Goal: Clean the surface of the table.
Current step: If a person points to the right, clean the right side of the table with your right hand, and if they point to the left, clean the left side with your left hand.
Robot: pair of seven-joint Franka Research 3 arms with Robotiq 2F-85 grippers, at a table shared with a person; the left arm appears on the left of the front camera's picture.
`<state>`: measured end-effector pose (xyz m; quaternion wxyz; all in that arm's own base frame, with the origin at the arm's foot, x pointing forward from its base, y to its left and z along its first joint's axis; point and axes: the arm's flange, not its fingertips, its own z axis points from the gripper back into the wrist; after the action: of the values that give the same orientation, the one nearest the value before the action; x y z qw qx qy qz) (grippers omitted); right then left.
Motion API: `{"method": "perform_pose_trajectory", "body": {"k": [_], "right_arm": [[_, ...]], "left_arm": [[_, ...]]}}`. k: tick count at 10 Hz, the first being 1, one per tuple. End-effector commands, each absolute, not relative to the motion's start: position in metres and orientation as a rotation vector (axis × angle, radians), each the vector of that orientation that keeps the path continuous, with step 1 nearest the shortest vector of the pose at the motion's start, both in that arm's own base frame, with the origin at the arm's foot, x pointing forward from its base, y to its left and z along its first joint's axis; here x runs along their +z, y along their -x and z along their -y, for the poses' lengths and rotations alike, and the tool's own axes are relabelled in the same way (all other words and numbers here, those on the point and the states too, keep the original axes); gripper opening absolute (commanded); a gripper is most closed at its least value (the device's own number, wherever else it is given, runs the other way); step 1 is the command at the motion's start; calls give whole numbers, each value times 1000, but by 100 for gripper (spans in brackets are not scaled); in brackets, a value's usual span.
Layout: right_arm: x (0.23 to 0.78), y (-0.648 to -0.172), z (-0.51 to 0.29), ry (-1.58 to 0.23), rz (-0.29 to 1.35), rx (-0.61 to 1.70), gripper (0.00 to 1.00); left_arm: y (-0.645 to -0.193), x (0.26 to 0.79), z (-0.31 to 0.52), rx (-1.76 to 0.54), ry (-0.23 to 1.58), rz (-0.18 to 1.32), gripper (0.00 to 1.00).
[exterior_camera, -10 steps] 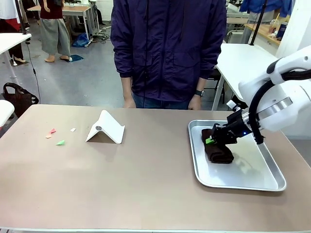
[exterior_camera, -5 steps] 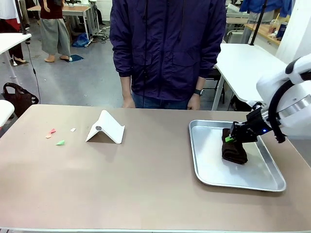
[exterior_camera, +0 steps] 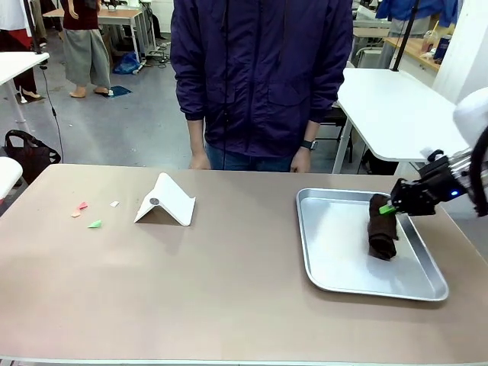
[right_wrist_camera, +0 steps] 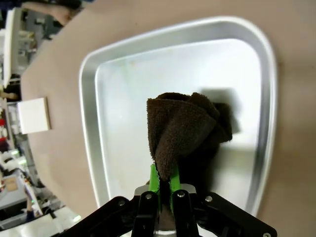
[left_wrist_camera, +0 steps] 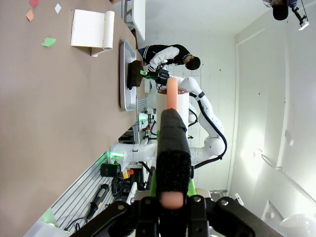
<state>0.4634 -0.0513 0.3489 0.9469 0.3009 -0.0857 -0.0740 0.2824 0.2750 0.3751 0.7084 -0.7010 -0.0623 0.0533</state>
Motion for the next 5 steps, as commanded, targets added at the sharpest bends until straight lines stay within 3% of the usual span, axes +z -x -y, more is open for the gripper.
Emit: {"method": "perform_pose_trajectory", "body": {"k": [1,5], "right_arm": [[404,-451,55,-561,157,-102,9],[469,-400,58,-500,160,-8,9]], "left_arm": [[-280,378,-274,100,1570,153,2],[-280,378,-274,100,1570,153,2]]}}
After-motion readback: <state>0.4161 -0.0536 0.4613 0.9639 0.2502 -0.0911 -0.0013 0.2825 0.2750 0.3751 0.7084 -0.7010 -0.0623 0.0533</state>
